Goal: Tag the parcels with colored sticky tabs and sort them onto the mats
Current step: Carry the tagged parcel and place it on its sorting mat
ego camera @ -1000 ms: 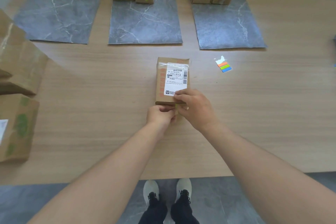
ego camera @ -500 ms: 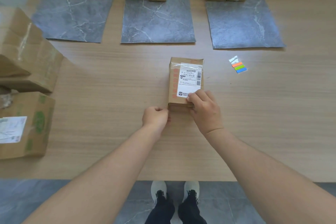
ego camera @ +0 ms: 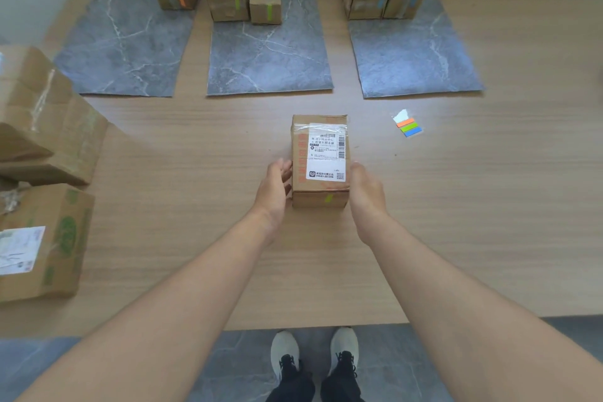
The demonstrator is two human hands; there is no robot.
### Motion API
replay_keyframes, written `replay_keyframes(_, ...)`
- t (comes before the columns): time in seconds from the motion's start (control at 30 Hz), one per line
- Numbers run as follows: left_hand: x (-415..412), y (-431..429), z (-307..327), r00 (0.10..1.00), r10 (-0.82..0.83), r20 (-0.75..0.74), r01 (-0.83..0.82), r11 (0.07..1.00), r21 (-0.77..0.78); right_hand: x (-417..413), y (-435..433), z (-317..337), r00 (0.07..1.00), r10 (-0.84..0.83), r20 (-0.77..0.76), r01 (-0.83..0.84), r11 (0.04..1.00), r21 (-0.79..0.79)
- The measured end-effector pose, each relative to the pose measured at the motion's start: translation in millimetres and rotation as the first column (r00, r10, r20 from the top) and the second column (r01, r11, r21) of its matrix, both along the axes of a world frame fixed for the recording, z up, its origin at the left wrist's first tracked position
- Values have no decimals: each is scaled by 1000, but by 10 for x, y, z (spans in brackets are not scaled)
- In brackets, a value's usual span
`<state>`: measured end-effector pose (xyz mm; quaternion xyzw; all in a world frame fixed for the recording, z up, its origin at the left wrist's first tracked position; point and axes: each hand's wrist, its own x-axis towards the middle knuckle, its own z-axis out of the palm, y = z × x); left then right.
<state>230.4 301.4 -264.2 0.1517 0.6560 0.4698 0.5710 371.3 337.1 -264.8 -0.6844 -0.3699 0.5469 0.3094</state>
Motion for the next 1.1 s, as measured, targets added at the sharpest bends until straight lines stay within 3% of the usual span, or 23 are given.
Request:
replay_keyframes(0.17,39,2,220,999,-31,-14,31,1000,6,-8,-8,107,999,31,11,-32,999,20)
replay_keyframes(0.37,-7,61,711,994,-53,-94,61,995,84,-73,40,538,997,71,43,-77,983,168)
replay_keyframes(0.87,-17,276,2903,968,13,-250,67,948,311,-35,486,2626,984,175,42,-177,899,400)
replay_keyframes(1.1,-108,451,3341,965,64,-256,32,935,354,-77,765,3089,974,222,45,-219,868,446)
